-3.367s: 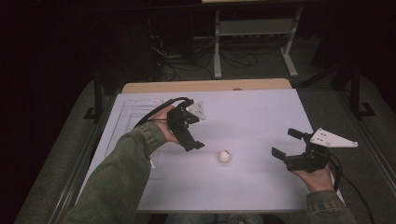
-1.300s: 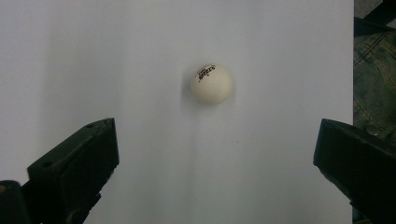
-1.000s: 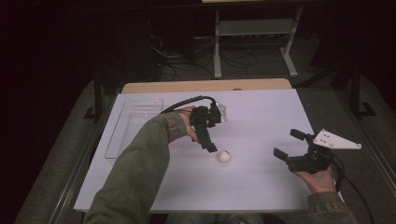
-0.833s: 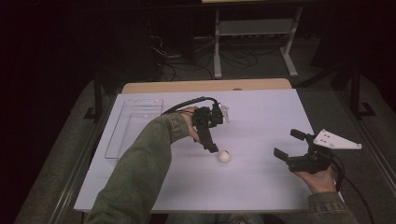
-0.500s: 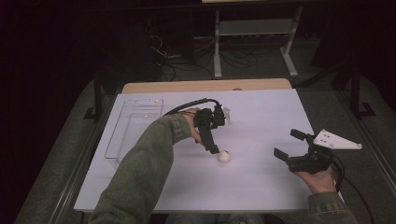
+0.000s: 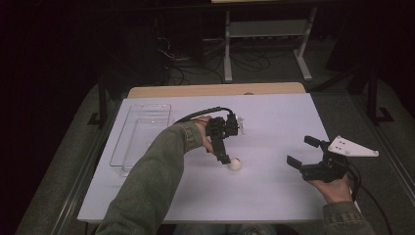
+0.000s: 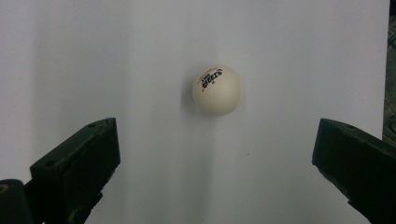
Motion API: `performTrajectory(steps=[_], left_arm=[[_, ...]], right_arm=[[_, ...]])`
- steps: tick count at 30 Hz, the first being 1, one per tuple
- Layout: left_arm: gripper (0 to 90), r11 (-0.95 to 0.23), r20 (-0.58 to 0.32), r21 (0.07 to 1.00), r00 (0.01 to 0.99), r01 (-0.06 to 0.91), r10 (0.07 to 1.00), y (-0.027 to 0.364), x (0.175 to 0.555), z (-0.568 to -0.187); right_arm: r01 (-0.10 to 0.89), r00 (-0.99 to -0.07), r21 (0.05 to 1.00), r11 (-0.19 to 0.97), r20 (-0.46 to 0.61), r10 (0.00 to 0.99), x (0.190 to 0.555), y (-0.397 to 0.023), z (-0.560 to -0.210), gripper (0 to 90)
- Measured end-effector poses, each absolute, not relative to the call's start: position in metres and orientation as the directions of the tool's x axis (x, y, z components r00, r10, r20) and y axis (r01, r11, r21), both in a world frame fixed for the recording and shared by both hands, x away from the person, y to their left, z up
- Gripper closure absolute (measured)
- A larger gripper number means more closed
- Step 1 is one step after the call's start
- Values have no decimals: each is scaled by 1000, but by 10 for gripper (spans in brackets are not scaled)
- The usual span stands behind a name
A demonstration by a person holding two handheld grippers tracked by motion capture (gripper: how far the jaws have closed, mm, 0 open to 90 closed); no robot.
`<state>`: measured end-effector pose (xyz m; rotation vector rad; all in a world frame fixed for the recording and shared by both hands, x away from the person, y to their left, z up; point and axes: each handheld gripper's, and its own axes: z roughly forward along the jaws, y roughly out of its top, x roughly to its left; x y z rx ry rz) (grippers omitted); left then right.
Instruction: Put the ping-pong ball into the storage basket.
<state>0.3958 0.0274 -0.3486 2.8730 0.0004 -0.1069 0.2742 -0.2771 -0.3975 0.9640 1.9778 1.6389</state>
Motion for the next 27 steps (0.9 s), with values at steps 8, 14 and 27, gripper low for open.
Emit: performTrajectory(steps=[8, 14, 27], left_arm=[[5, -966, -77, 260, 997, 8, -12, 20, 397, -355], [4, -969, -75, 247, 997, 0, -19, 15, 396, -359], [5, -974, -94, 225, 995, 0, -22, 5, 394, -370]], right_arm=[[255, -685, 964, 78, 123, 718, 274, -277, -397, 0], [255, -687, 963, 81, 122, 717, 274, -277, -398, 0], [258, -687, 963, 80, 125, 716, 273, -277, -398, 0]])
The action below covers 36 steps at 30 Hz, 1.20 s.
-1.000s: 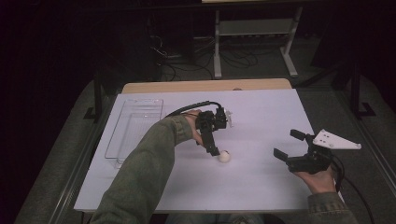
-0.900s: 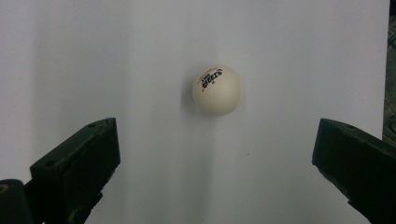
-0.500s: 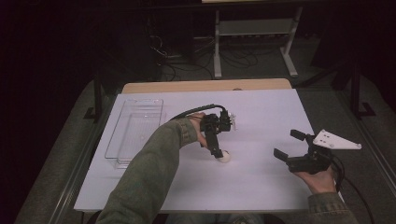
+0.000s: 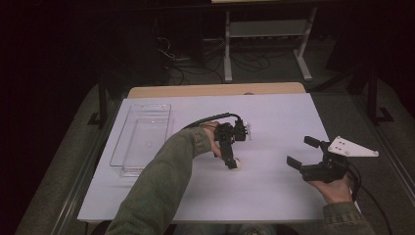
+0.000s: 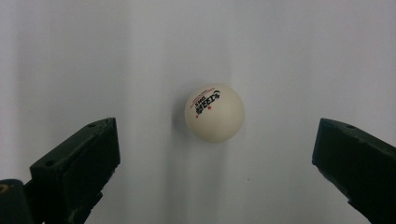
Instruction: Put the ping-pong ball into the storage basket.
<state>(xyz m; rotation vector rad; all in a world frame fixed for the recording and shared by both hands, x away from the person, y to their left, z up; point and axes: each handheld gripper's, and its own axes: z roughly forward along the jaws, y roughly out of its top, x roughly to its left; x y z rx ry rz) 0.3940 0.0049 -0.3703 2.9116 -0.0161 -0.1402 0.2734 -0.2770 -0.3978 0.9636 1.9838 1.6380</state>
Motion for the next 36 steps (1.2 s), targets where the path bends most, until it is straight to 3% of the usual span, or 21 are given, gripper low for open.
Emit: performTrajectory(steps=[36], left_arm=[[60, -983, -143, 184, 989, -11, -38, -10, 399, -399]], right_arm=[[270, -680, 960, 80, 131, 722, 269, -282, -400, 0]])
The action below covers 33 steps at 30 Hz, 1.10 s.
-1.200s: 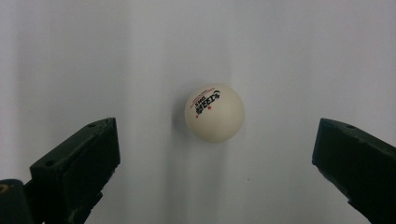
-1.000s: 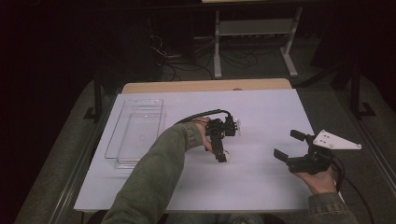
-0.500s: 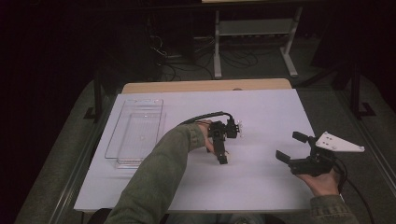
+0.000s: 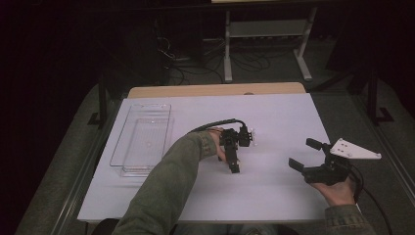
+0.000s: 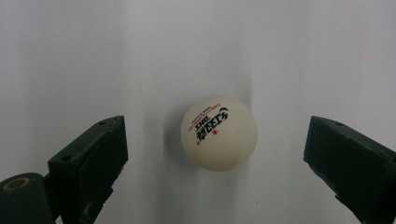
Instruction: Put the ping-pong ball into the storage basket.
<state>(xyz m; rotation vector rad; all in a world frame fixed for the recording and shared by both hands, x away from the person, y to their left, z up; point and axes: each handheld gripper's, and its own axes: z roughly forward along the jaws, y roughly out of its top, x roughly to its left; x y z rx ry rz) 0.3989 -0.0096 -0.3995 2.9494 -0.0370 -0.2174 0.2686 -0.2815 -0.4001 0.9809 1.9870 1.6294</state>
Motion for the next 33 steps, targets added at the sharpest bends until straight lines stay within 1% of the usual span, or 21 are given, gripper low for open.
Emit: performTrajectory(steps=[5, 15, 24, 33], left_arm=[[64, -982, -149, 187, 988, -11, -39, -11, 399, -402], [126, -980, -163, 197, 986, -9, -42, -12, 400, -405], [143, -979, -163, 205, 986, 0, -34, -9, 400, -406], [212, -977, -144, 215, 989, -11, -43, -8, 399, -406]], right_arm=[[270, -680, 960, 74, 135, 721, 269, -282, -400, 0], [271, -680, 960, 73, 137, 720, 269, -282, -400, 0], [273, -681, 959, 72, 139, 719, 269, -282, -400, 0], [273, -680, 959, 74, 138, 720, 269, -282, -400, 0]])
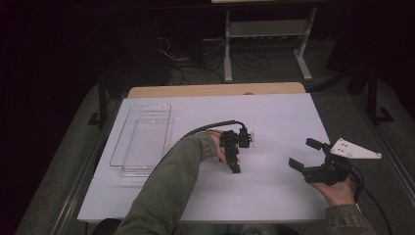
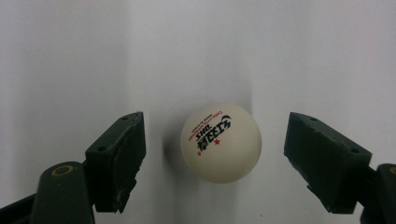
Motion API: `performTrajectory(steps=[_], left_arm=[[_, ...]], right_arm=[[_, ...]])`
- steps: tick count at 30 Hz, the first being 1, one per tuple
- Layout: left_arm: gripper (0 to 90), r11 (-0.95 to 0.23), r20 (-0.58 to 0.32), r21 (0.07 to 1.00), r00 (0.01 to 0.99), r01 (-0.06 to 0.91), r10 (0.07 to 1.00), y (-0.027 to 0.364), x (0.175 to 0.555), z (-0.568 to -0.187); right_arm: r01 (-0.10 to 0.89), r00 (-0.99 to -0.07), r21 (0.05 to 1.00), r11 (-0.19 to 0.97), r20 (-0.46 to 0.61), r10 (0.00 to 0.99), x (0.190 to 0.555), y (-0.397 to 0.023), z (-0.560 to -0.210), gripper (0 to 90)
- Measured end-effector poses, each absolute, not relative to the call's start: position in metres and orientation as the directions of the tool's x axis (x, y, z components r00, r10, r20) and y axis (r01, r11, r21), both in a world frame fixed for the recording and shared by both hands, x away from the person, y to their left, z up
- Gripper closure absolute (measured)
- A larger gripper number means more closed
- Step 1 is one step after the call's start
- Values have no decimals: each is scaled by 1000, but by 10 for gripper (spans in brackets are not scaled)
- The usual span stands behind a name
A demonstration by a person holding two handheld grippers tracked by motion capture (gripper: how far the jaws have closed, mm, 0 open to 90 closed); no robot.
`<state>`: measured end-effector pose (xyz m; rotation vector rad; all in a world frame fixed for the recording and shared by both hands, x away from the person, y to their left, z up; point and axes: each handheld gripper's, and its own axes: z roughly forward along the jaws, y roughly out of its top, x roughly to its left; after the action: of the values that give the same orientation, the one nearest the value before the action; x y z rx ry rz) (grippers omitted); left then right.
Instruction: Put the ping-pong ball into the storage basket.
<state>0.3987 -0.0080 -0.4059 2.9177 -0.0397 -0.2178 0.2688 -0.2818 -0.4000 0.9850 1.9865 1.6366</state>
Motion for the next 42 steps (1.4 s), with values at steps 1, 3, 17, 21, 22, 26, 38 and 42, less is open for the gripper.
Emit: performTrajectory(steps=[1, 3, 17, 21, 22, 26, 38, 42], left_arm=[[219, -977, -145, 215, 988, -10, -42, -8, 399, -406], [219, -978, -149, 209, 988, -6, -38, -8, 398, -407], [313, -974, -178, 222, 984, 35, -5, 0, 404, -414], [372, -973, -178, 229, 984, 30, -12, -1, 403, -414], [385, -973, -174, 227, 985, 28, -13, -1, 402, -414], [428, -972, -182, 234, 983, 29, -14, -2, 402, -414], [502, -970, -183, 242, 982, 10, -35, -3, 401, -413], [503, -968, -178, 251, 983, -1, -47, -3, 397, -410]], right_arm=[[273, -680, 959, 74, 138, 720, 269, -282, -400, 0], [273, -681, 959, 74, 138, 719, 269, -282, -400, 0], [273, -682, 959, 76, 137, 719, 269, -281, -400, 0], [274, -681, 959, 76, 138, 719, 269, -281, -401, 0], [274, -682, 959, 76, 137, 719, 269, -281, -400, 0], [274, -682, 959, 76, 138, 719, 269, -281, -400, 0], [277, -684, 958, 80, 138, 716, 269, -281, -401, 0], [276, -684, 958, 80, 137, 716, 269, -281, -401, 0]])
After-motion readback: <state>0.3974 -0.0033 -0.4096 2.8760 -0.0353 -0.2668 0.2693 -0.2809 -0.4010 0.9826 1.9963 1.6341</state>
